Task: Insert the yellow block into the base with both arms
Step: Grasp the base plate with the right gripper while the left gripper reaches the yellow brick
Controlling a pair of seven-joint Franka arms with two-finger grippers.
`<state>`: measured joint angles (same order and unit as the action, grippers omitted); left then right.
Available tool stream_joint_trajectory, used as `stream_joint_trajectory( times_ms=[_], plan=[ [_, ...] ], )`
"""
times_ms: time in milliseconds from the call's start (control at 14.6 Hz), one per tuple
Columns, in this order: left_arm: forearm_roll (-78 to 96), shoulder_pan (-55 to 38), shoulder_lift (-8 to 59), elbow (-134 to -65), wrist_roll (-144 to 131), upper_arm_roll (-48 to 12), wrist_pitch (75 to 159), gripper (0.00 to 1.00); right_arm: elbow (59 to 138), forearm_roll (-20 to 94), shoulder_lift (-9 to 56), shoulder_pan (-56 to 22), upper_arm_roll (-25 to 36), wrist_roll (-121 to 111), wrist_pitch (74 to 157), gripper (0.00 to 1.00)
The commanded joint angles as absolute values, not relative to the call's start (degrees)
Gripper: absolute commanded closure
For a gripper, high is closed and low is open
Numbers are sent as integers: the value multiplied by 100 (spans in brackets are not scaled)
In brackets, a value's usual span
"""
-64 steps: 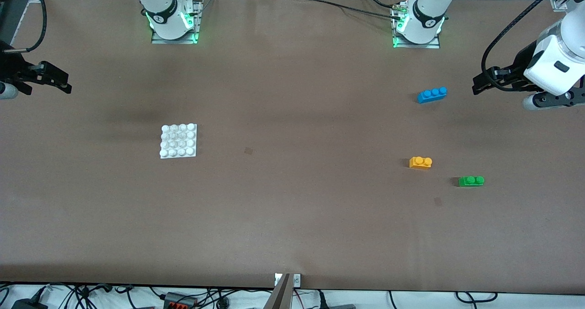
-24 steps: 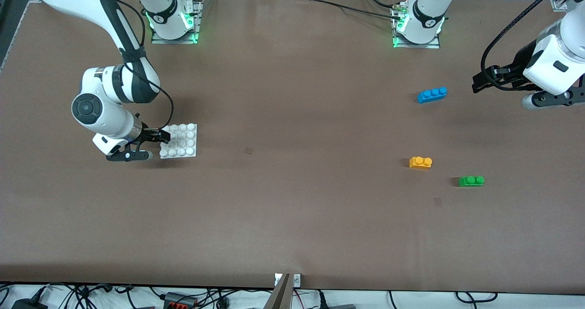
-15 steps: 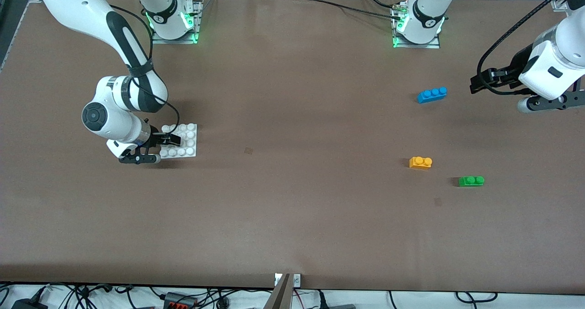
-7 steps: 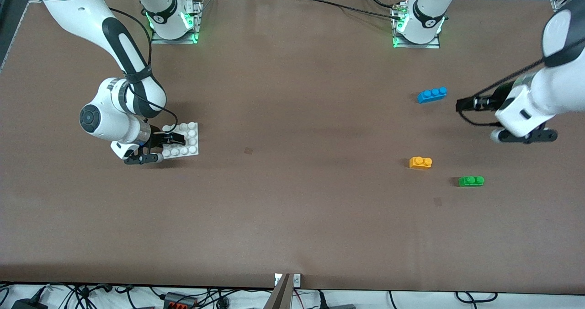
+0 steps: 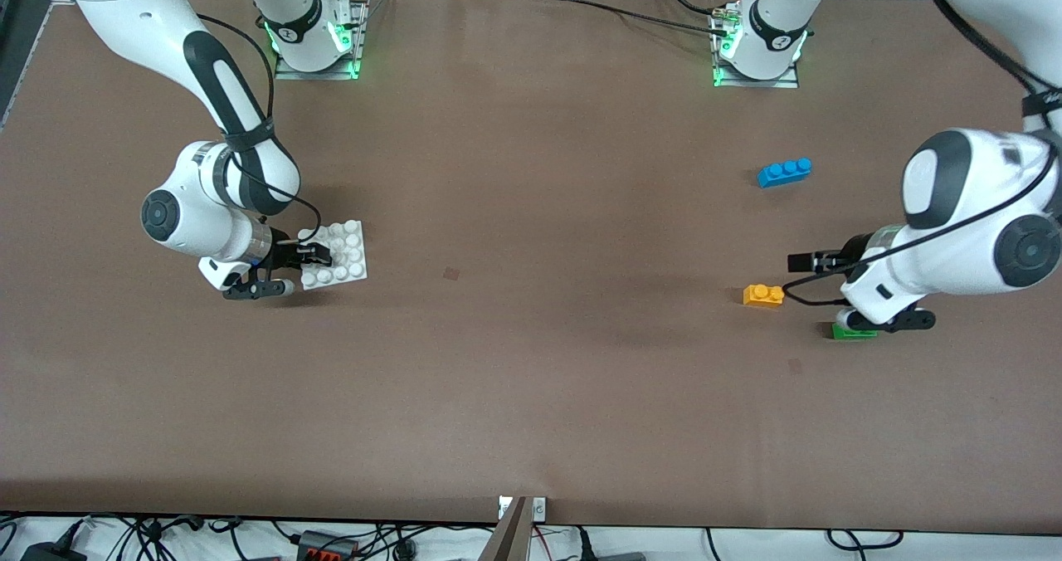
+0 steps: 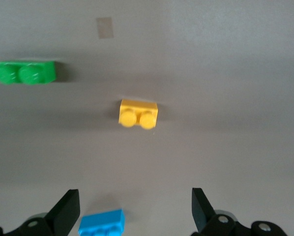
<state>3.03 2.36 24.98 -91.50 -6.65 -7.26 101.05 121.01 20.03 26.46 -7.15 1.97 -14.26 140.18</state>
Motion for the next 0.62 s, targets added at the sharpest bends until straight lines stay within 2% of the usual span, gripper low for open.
stream_joint_trajectory(
  times_ms=[0,68,273,547],
  plan=[
    [-16,-18,2259,-9430,-1098,-773,10248,0,12076,2145,2804,-712,141,-1617,14080,38],
    [-70,-9,2163,-9657,-1090,-773,10439,0,12050,2153,2812,-712,141,-1617,14071,38],
    [-97,-35,1820,-10773,-1090,-782,11738,0,12041,2145,2821,-747,123,-1565,14063,40],
    [-105,-18,1855,-11283,-1081,-774,12512,0,11971,2162,2891,-1142,105,-1137,14063,40]
  ],
)
